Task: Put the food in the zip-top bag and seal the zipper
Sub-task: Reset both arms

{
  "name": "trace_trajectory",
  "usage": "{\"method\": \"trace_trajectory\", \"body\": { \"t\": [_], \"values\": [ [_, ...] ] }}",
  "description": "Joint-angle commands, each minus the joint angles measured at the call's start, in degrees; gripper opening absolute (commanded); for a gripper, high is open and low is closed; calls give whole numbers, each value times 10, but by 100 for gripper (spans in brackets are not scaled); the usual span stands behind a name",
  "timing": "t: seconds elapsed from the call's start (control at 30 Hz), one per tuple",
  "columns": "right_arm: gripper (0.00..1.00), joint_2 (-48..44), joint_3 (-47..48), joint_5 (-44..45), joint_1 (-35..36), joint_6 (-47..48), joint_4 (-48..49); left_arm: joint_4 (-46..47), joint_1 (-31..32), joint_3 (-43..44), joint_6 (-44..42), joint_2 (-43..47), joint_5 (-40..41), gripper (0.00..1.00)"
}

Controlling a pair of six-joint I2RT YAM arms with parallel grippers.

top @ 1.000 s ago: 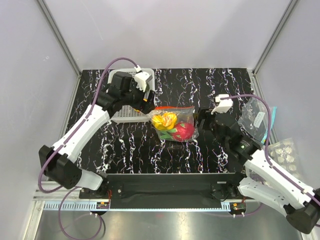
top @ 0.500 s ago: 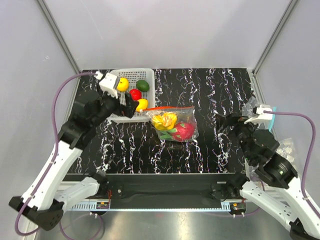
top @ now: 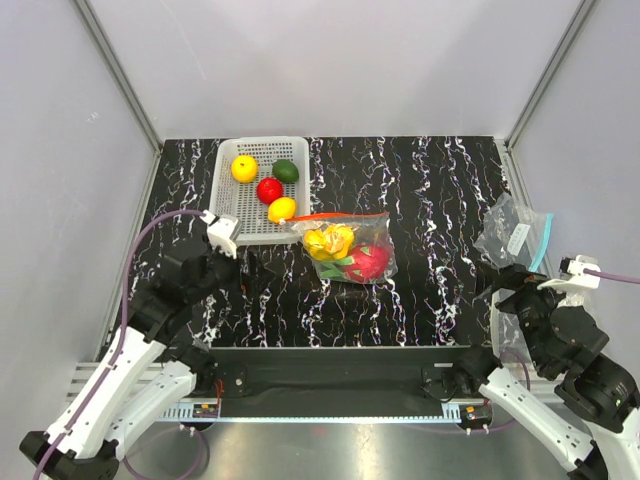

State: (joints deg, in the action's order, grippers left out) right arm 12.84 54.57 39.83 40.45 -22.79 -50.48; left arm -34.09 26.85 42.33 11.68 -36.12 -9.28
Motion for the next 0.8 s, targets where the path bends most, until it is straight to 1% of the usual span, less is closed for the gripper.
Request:
{"method": "trace_trajectory", "body": {
  "t": [0.0, 0.27, 0.37, 0.77],
  "values": [
    [100, -11, -15, 10, -3, -15, -9, 14, -1, 16, 5, 13, -56, 99],
    [100, -3, -22, 12, -4, -31, -16, 42, 0, -8, 2, 11, -138, 99],
    [100, -8, -27, 6, -3, -29, -12, 29, -1, 3, -3, 6, -130, 99],
    [100, -13, -32, 7, -3, -31, -9, 32, 0, -3, -1, 15, -117, 99]
  ]
}}
